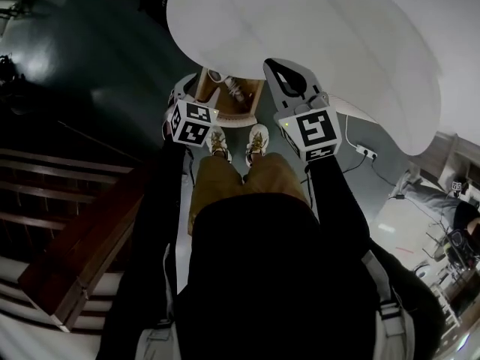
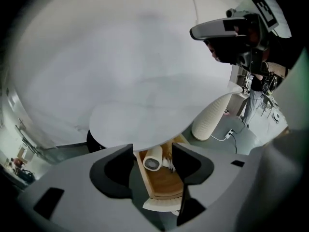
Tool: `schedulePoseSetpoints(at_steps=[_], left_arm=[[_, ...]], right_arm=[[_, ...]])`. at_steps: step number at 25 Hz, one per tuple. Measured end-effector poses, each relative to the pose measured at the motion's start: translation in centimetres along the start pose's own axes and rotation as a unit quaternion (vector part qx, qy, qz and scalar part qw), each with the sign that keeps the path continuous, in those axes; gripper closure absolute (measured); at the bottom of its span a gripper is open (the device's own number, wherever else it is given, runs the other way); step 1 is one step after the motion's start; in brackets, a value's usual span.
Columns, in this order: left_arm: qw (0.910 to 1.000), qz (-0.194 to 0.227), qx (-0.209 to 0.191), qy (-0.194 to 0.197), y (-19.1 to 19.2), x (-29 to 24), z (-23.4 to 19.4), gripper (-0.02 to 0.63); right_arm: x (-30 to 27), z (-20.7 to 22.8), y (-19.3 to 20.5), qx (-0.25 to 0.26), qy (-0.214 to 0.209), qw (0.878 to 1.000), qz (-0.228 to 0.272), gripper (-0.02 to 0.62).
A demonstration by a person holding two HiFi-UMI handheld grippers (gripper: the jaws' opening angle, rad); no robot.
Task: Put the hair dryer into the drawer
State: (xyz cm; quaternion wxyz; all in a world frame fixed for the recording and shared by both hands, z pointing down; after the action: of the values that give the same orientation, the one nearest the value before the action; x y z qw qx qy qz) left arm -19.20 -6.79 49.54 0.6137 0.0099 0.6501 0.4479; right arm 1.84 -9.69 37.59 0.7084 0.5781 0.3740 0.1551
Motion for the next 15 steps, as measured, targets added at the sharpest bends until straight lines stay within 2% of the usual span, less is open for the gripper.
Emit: schedulePoseSetpoints(at_steps=[9,15], left_arm=[[0.9948,0.079,0.006,-0.063,-4.7,5.5,-0.6,0.341],[0.9793,0.168,-0.003,-0.113,-9.5,10.5,-1.2,0.341]], right_arm=[[1.4,0.8,-2.5,0.019,-0.008,0.999,0.04,0.569],[2.4,1.6,-3.9,0.036,-0.01,0.997,0.061,0.569]])
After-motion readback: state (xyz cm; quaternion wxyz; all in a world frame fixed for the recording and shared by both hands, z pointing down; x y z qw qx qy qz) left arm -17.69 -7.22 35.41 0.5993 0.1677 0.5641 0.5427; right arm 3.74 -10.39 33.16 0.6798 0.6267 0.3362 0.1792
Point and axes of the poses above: the fingertips, and each gripper's own axes: x backward along the fingers, z to its right, y out of its underside, the point moved 9 cm from there along x, backward along the fingers, and after that the axes turned 2 degrees about -x, right-handed, at the moved point
